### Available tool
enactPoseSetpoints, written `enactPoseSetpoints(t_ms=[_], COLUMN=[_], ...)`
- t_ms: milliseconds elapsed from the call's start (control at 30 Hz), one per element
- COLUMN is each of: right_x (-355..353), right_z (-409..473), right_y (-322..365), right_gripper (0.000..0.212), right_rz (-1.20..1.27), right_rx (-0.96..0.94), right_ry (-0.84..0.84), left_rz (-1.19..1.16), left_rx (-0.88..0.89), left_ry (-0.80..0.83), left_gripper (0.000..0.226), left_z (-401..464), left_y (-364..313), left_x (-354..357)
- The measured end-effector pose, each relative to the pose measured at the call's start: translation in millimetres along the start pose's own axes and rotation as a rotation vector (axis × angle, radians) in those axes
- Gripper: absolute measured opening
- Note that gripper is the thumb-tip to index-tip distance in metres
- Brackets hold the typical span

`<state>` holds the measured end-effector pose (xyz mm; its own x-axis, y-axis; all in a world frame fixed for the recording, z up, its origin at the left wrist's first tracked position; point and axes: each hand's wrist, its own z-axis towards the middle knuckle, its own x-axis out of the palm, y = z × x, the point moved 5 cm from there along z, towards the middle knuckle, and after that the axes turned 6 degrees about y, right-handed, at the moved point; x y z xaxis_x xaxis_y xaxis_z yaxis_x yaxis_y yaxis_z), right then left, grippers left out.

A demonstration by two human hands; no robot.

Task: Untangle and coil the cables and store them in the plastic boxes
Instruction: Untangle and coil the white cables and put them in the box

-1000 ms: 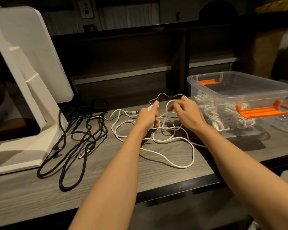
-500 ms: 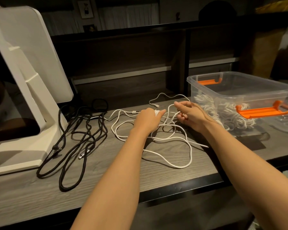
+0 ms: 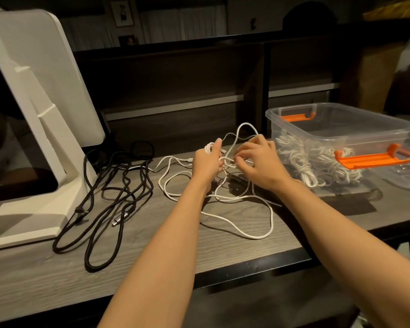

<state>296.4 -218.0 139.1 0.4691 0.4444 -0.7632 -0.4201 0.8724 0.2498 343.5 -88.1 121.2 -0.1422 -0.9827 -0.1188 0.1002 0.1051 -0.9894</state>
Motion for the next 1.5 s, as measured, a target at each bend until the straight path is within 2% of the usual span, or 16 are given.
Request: enactPoseSetpoints(t_ms=[133, 300, 400, 467, 567, 667, 767, 833, 933, 1000, 1100, 1167, 1300, 1400, 1500], right_x=[7, -7, -9, -8, -6, -1, 4, 7, 4, 4, 7, 3, 8, 24, 26], right_z=[1, -5, -6, -6, -6, -3, 1, 2, 3, 4, 3, 0, 1, 2, 2], right_y=[1, -3, -4, -8, -16, -21, -25, -24, -16, -11, -15, -18, -21, -26, -29], right_gripper=[0.023, 0.016, 0.019, 0.03, 0.037, 0.029, 0.013, 0.016, 0.025, 0.023, 0.017, 0.022, 0.037, 0.045, 0.038], right_rz=[-0.175, -0.169, -0.133, -0.049, 0.013, 0.051, -0.064, -0.205, -0.35, -0.398, -0.345, -0.302, -0.194, 0.093, 0.312], right_rx=[-0.008, -0.031, -0.002, 0.074, 0.21, 0.227, 0.176, 0.169, 0.108, 0.095, 0.22, 0.269, 0.289, 0.345, 0.355], right_ry=[0.102, -0.154, -0.178, -0.152, -0.126, -0.069, -0.009, 0.058, 0.057, 0.066, 0.151, 0.124, 0.152, 0.211, 0.162], left_rz=[-0.188, 0.015, 0.068, 0.012, 0.003, 0.04, 0.058, 0.099, 0.089, 0.041, -0.017, -0.101, -0.466, -0.697, -0.815], left_rx=[-0.067, -0.142, -0.175, -0.196, -0.179, -0.15, -0.097, -0.059, 0.008, 0.02, -0.01, -0.027, -0.054, -0.076, -0.08], left_ry=[-0.021, 0.216, 0.388, 0.5, 0.563, 0.482, 0.241, 0.117, 0.042, 0.033, 0.06, 0.071, 0.151, 0.198, 0.169], left_gripper=[0.037, 0.052, 0.06, 0.058, 0.039, 0.036, 0.033, 0.03, 0.031, 0.036, 0.041, 0.041, 0.041, 0.037, 0.039], left_z=[-4, -14, -17, -18, -19, -15, -7, -3, -3, -3, -4, -4, -8, -10, -10], left_y=[-1, -2, -1, 0, 0, 1, 2, 4, 1, -2, 0, 0, -4, -5, -4], left_x=[-5, 9, 18, 20, 17, 14, 5, 0, 0, 0, 2, 2, 8, 12, 10])
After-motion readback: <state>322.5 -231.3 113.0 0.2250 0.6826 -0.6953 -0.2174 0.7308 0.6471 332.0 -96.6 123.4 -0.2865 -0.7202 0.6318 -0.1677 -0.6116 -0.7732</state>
